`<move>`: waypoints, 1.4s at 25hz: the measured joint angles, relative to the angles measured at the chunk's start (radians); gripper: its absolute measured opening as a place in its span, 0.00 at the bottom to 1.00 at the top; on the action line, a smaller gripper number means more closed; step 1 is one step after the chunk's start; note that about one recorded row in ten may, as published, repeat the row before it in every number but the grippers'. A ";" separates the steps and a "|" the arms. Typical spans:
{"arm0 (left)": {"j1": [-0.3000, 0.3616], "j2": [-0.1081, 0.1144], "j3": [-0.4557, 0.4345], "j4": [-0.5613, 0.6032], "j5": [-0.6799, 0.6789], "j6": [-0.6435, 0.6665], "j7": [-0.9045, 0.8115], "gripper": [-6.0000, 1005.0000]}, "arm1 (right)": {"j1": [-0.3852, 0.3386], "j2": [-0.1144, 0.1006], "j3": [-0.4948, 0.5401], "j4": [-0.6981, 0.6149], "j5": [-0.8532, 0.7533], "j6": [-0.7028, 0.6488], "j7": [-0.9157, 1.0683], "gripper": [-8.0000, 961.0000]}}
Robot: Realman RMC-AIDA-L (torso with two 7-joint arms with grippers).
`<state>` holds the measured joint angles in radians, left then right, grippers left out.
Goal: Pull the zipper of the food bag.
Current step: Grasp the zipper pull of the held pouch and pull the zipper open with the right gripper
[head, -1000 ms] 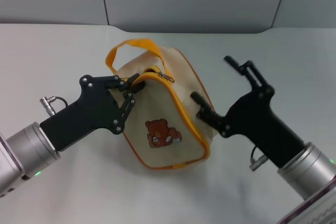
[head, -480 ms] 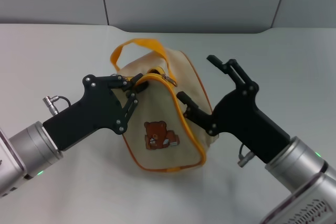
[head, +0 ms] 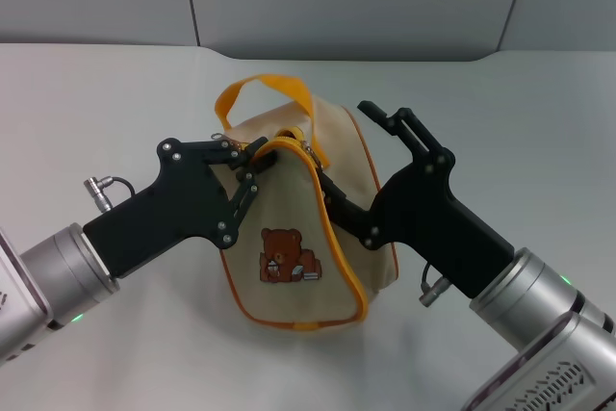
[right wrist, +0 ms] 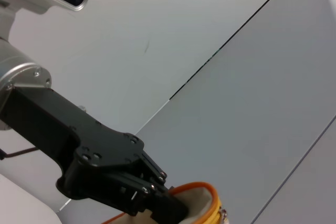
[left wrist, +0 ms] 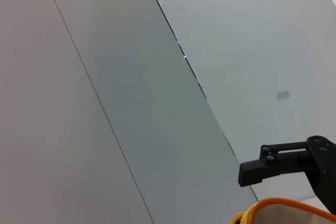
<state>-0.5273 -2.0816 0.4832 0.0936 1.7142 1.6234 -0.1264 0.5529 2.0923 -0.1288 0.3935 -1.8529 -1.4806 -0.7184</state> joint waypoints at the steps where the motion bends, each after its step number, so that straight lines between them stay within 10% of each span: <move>1: 0.000 0.000 0.000 0.000 0.000 0.000 0.000 0.06 | 0.001 0.000 0.000 0.002 0.000 0.001 0.000 0.88; 26: -0.007 0.000 0.000 0.000 0.002 0.000 -0.004 0.06 | 0.000 0.000 -0.008 0.012 0.000 0.002 0.004 0.13; 35: -0.010 0.000 -0.003 0.003 -0.002 -0.003 -0.004 0.06 | -0.205 0.000 -0.014 -0.002 0.000 -0.005 0.006 0.03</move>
<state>-0.5370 -2.0816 0.4801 0.0967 1.7121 1.6201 -0.1304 0.3478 2.0923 -0.1425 0.3914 -1.8531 -1.4857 -0.7123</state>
